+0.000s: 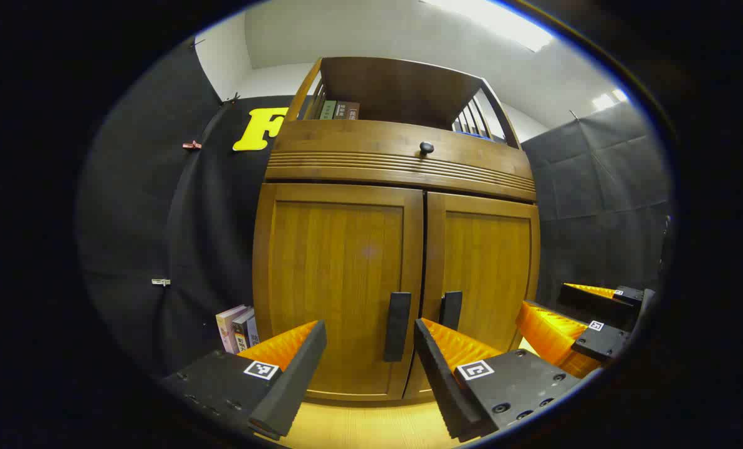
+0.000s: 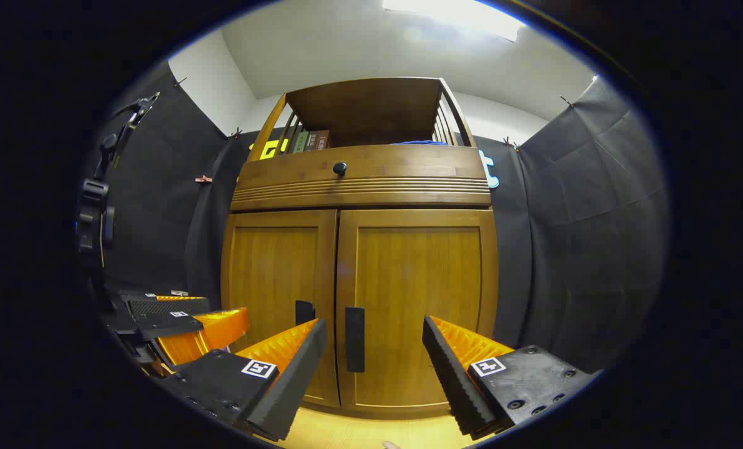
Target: Open the right door of the double-door shoe cabinet with the right hand, and open the left door with the left hand.
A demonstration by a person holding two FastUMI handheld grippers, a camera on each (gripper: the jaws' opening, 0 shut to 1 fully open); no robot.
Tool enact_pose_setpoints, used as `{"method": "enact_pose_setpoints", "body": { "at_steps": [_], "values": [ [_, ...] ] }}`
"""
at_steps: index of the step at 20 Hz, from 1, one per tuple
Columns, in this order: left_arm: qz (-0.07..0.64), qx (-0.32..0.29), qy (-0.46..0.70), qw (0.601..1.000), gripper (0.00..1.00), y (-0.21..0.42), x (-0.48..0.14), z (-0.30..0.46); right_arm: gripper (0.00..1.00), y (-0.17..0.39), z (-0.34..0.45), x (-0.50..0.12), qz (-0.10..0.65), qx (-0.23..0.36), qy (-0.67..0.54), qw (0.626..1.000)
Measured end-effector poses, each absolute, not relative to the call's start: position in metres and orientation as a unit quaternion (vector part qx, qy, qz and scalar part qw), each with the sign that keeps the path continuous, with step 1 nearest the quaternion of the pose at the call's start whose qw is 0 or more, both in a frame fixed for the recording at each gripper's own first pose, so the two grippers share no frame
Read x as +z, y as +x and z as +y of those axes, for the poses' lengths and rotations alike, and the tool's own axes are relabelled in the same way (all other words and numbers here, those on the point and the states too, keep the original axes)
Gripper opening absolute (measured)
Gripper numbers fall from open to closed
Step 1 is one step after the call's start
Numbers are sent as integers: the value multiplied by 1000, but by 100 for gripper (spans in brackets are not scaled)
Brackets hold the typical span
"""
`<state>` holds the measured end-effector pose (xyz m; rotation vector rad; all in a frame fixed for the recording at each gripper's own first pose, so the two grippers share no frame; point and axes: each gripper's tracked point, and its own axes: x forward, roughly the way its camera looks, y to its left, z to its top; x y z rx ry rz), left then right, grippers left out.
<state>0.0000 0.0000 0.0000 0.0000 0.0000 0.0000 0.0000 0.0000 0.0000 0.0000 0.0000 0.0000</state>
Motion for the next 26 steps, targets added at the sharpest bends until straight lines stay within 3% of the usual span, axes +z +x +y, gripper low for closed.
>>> {"method": "enact_pose_setpoints", "body": {
  "at_steps": [26],
  "values": [
    [-4,-11,4,1000,88,-14,4,12,95,9,23,-4,1,14,-14,1000]
  ]
}}
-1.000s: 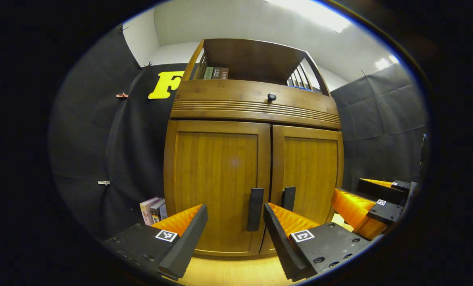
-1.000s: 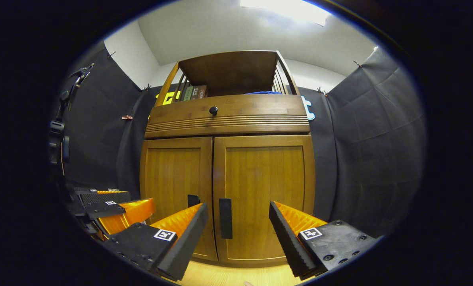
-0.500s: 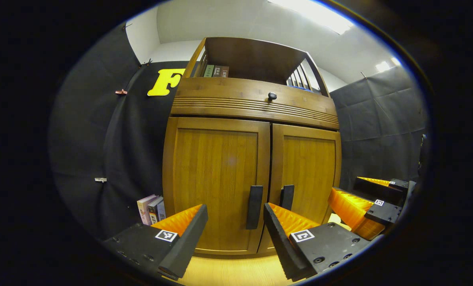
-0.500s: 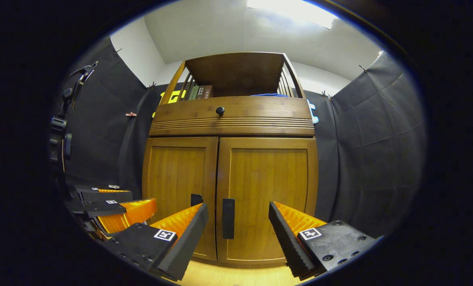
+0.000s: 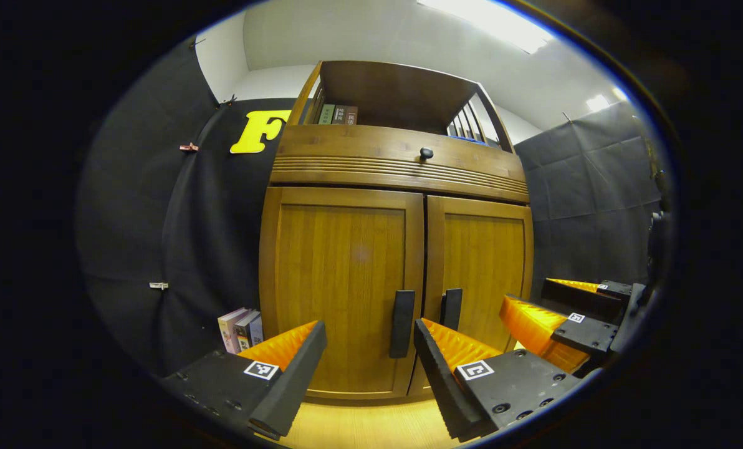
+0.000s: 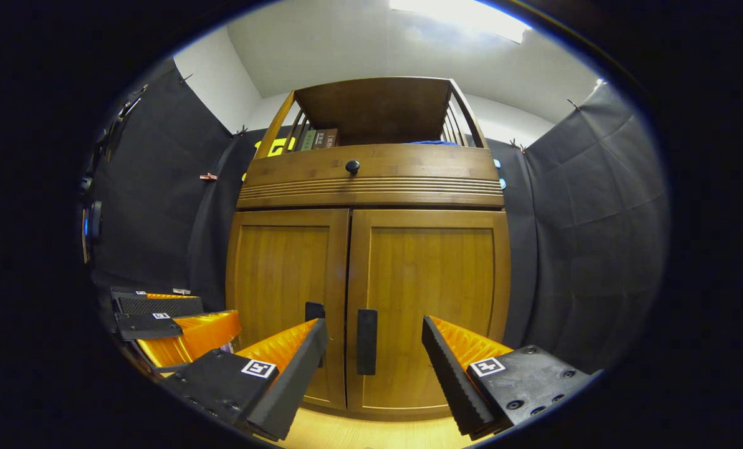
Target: Open the right door of the double-door shoe cabinet with the right hand, and open the left door with the left hand.
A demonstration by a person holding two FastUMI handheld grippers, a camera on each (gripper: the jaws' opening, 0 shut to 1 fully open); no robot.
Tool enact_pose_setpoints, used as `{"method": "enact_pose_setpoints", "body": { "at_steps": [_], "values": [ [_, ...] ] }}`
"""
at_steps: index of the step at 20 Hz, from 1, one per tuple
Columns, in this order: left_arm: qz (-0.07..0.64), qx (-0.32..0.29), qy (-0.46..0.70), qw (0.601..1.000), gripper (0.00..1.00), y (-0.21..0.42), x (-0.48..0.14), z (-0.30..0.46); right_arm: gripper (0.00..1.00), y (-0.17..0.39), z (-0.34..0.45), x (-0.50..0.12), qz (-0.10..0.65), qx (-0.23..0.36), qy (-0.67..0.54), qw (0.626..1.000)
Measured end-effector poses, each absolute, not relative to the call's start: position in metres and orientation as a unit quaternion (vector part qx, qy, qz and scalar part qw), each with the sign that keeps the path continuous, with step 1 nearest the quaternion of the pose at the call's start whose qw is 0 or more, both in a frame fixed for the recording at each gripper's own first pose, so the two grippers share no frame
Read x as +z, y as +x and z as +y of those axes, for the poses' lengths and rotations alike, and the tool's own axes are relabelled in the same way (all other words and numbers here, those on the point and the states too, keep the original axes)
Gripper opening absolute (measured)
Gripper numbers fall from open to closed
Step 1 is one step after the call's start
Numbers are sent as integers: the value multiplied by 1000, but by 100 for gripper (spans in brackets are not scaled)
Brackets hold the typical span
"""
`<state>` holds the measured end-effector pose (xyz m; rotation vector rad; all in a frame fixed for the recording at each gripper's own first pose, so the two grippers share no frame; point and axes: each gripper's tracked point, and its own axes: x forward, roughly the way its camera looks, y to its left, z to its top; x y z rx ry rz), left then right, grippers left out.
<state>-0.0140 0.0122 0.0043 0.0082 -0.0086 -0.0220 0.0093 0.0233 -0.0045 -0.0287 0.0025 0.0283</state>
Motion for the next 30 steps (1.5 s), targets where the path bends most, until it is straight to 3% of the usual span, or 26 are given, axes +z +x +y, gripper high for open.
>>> {"method": "enact_pose_setpoints", "body": {
  "at_steps": [11,14,22,30],
  "values": [
    [3,-14,3,1000,88,-30,-3,28,94,45,39,-29,14,17,-36,999],
    [3,-13,7,1000,88,-32,-4,33,90,61,42,-43,26,16,-29,999],
    [10,-28,7,1000,87,-38,-10,39,85,110,32,-67,24,-21,-37,999],
    [9,-33,0,999,87,-35,-16,48,63,140,20,-101,54,-47,-42,997]
  ]
}}
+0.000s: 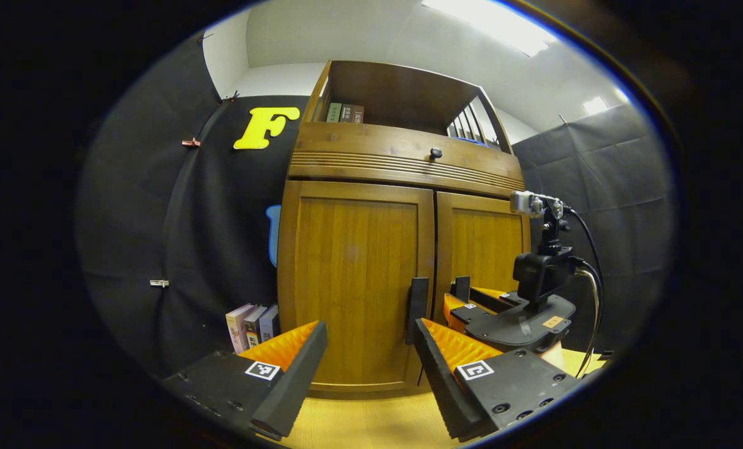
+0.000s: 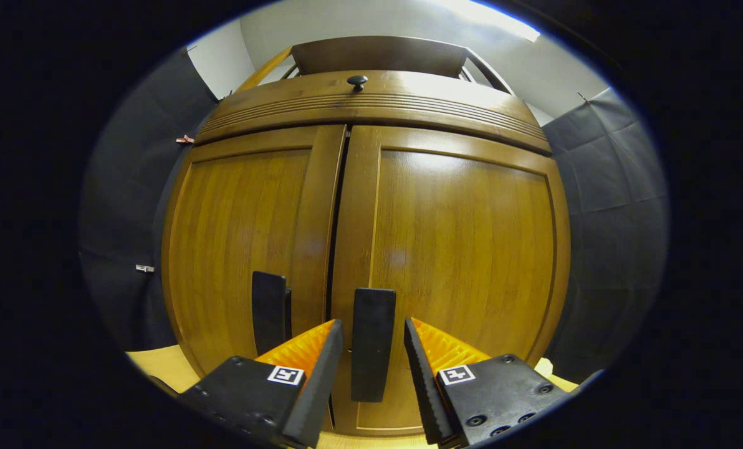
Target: Open the right door of the double-door shoe cabinet with the right hand, and open the left door with the left hand.
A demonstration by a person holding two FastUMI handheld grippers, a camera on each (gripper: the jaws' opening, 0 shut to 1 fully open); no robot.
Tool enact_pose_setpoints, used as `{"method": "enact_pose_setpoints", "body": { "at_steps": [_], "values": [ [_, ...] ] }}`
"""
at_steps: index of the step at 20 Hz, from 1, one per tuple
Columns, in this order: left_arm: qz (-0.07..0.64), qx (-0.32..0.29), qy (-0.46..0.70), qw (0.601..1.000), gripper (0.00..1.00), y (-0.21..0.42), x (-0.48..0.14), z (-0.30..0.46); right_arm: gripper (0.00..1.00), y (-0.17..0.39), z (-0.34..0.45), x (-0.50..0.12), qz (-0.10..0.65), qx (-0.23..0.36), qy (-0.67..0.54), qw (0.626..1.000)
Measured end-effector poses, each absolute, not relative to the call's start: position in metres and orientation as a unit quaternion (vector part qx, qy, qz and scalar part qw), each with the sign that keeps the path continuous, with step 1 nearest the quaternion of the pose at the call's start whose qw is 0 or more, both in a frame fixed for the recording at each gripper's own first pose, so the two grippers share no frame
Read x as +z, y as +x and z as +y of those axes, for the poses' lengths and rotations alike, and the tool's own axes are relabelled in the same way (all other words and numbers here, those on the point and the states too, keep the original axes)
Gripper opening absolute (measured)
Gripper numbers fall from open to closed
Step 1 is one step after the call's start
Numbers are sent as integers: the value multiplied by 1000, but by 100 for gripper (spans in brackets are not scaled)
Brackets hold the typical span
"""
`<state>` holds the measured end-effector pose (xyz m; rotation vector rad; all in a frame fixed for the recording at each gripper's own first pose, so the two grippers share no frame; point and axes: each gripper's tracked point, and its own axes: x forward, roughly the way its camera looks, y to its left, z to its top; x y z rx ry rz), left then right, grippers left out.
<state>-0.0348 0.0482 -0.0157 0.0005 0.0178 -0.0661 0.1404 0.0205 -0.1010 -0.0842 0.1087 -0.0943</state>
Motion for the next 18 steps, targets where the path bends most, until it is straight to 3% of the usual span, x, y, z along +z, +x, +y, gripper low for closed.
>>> {"method": "enact_pose_setpoints", "body": {
  "at_steps": [7,11,12,14,15,18],
  "values": [
    [23,-24,-14,999,84,-27,-28,57,27,147,28,-105,54,-39,-43,997],
    [33,-26,-27,999,86,-32,-35,54,20,136,29,-105,76,-16,-45,996],
    [33,-27,-27,999,82,-34,-34,55,24,131,28,-104,79,-11,-43,996],
    [31,-19,-22,999,86,-37,-32,58,25,122,27,-100,79,-4,-42,996],
    [30,-18,-20,999,86,-38,-31,57,20,116,27,-98,81,1,-38,996],
    [26,-25,-20,999,86,-42,-29,49,24,96,25,-92,83,15,-32,996]
  ]
}}
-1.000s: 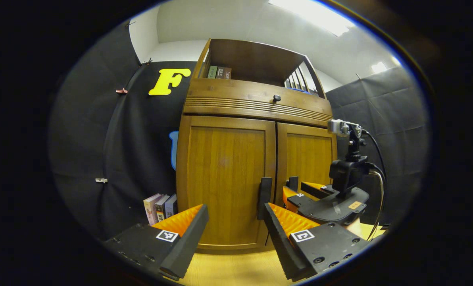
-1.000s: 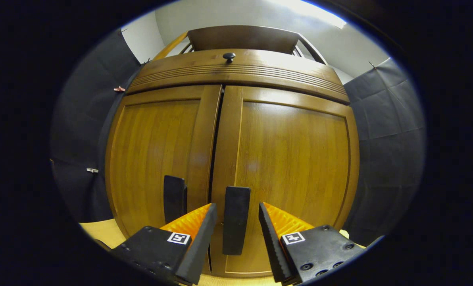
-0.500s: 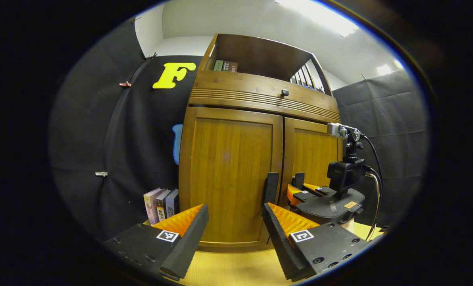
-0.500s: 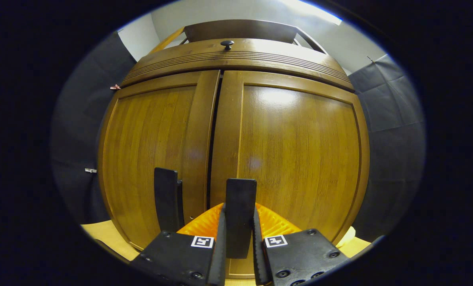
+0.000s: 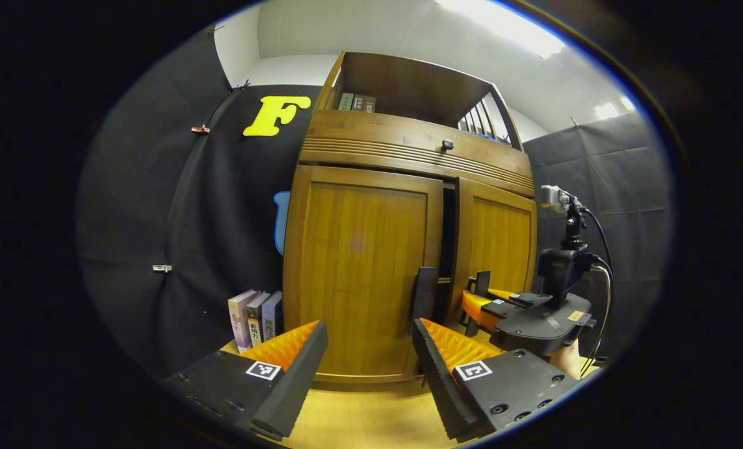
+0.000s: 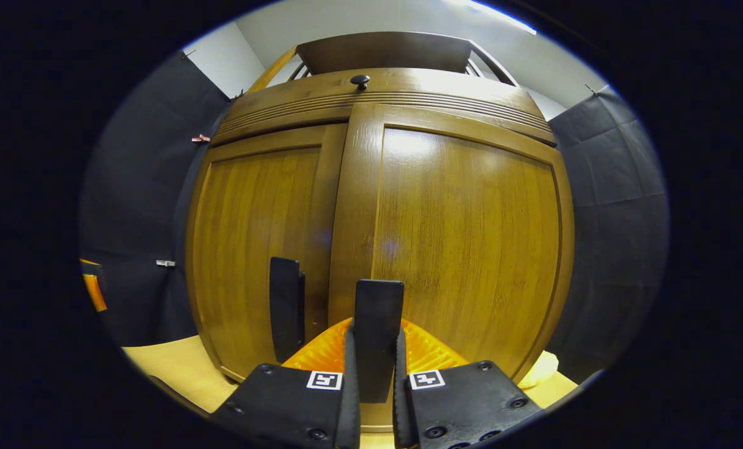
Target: Open the right door of the double-door shoe cabinet with the right hand, and open the left door with the left hand.
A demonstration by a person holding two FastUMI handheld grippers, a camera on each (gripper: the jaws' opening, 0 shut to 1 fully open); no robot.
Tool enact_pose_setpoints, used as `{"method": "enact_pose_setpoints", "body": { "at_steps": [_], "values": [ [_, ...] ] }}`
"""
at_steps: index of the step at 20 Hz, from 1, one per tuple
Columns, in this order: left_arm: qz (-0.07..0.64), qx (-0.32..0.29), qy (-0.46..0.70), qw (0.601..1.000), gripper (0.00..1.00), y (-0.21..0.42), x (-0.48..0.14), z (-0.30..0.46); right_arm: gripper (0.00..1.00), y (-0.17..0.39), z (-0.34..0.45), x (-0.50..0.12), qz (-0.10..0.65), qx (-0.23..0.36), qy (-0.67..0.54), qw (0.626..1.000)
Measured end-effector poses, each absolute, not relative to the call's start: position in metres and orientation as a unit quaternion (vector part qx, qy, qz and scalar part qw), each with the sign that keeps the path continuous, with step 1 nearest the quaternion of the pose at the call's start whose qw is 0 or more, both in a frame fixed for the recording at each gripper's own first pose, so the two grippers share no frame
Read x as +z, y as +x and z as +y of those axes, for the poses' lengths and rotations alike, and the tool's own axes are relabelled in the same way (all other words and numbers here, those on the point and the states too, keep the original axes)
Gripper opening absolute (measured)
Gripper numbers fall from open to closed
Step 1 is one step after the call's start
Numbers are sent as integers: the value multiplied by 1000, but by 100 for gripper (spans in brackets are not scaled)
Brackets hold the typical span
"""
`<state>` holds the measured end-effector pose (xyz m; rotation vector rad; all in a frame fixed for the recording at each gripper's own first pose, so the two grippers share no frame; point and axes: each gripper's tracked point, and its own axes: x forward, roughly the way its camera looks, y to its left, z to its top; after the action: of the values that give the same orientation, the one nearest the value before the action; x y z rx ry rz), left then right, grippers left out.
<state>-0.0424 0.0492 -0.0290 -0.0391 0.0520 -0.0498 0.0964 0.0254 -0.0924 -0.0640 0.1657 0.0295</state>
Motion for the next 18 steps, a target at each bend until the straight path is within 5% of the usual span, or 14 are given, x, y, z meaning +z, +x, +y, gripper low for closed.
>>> {"method": "enact_pose_setpoints", "body": {
  "at_steps": [18],
  "values": [
    [2,-126,-19,992,86,-19,-30,-84,19,-27,-43,-42,76,63,-36,994]
  ]
}}
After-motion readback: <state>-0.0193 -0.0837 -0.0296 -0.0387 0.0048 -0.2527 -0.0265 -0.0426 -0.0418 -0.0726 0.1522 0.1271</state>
